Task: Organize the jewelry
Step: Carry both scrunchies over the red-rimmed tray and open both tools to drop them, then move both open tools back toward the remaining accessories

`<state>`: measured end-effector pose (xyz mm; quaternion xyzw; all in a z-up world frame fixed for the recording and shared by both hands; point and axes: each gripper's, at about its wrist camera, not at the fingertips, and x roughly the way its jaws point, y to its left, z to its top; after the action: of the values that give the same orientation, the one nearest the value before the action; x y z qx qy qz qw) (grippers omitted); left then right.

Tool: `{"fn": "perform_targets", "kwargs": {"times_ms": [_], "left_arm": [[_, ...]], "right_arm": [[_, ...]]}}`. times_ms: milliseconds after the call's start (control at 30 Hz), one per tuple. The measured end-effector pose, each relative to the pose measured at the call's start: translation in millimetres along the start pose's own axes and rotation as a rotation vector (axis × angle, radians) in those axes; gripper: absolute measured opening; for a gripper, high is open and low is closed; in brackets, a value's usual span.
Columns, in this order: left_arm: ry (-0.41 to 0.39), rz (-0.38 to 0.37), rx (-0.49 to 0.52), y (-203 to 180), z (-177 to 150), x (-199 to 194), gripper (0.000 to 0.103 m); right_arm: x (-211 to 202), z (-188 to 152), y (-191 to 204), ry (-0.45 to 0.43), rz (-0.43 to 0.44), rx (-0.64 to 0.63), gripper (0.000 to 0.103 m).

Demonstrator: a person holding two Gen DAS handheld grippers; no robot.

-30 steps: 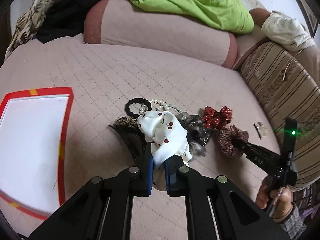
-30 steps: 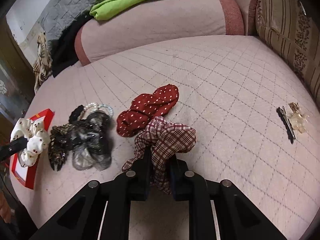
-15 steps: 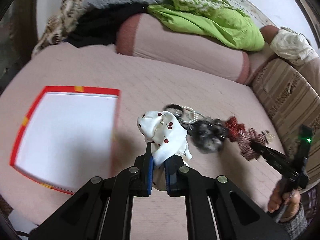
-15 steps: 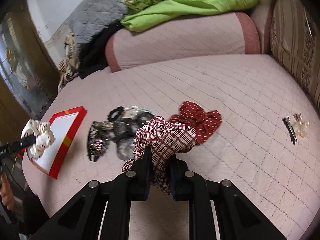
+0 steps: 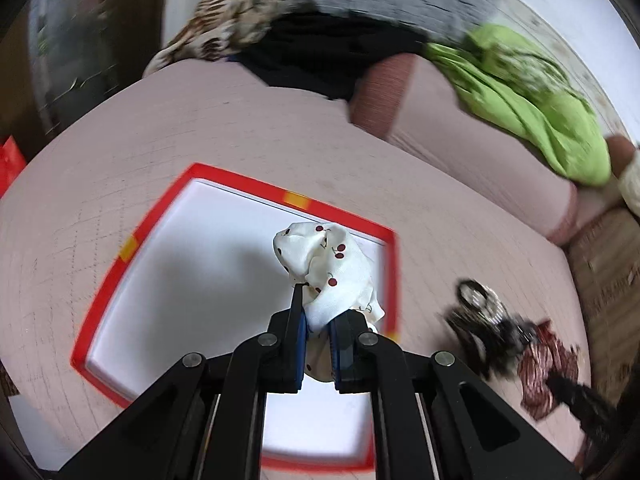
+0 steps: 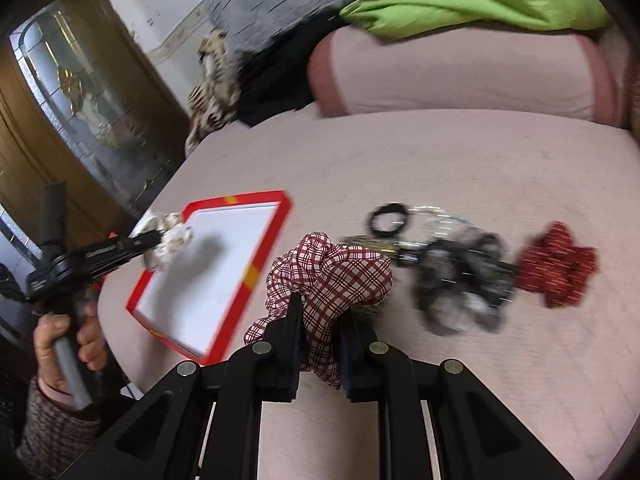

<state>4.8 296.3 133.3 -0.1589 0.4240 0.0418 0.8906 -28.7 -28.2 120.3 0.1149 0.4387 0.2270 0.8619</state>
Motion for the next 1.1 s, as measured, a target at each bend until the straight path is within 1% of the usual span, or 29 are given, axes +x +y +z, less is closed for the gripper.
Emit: {"fn": "perform_targets", "kwargs": {"times_ms": [133,300,367,500,600,667,700,733,767,800,833,867,933,1000,1100], "left_arm": [[0.008,0.041,-0.046,21.9,17.0,25.2,0.009],[-0.006,0.108,-0.037,38.7,36.4,56.4,0.009],[-0.014,0.123,-0.037,47.2,41.4,65.8,0.009],[0.011,0.106,-0.075,61.3,53.0,83.4,0.009],[0.001,0.116,-0.084,67.8,59.7,89.3,0.010],[0.007,0.105,-0.101,74.6,62.5,93.5,0.010],[0.013,0.099,-0.114,78.3,63.2,94.7,0.014],[0.017,0.091,-0.131,82.1,63.4,95.1,0.021],[0.018,0.086,-0.143,84.9,63.4,94.4,0.026],[0.014,0.082,-0.153,86.9,63.5,92.8,0.035],[0.005,0.080,-0.155,87.8,63.5,90.0,0.039],[-0.007,0.083,-0.152,87.8,63.4,86.2,0.041],[-0.024,0.084,-0.147,86.9,62.4,79.3,0.049],[-0.036,0.076,-0.152,86.8,61.7,73.8,0.051],[-0.044,0.070,-0.154,86.3,60.2,66.6,0.051]], "right_arm": [[31.9,15.5,33.5,0.025,0.011,-0.036,0.017],[83.0,33.0,71.8,0.070,0.017,-0.069,0.017],[109.1,38.7,86.6,0.098,0.001,-0.101,0.017],[152.9,47.4,106.2,0.133,-0.052,-0.172,0.017],[182.5,56.3,111.9,0.156,-0.072,-0.182,0.017],[194.9,62.5,113.1,0.163,-0.087,-0.180,0.018],[201.9,66.1,114.1,0.166,-0.093,-0.179,0.019],[207.0,68.6,114.3,0.166,-0.100,-0.177,0.020],[212.4,71.8,114.7,0.164,-0.110,-0.174,0.029],[215.1,74.3,116.0,0.163,-0.115,-0.171,0.034],[216.4,75.8,116.7,0.161,-0.120,-0.168,0.046],[214.6,76.9,117.6,0.151,-0.129,-0.163,0.056],[207.0,77.0,118.2,0.130,-0.134,-0.157,0.060],[197.5,76.3,119.1,0.124,-0.136,-0.158,0.060],[171.0,69.8,115.2,0.099,-0.141,-0.157,0.060]]}}
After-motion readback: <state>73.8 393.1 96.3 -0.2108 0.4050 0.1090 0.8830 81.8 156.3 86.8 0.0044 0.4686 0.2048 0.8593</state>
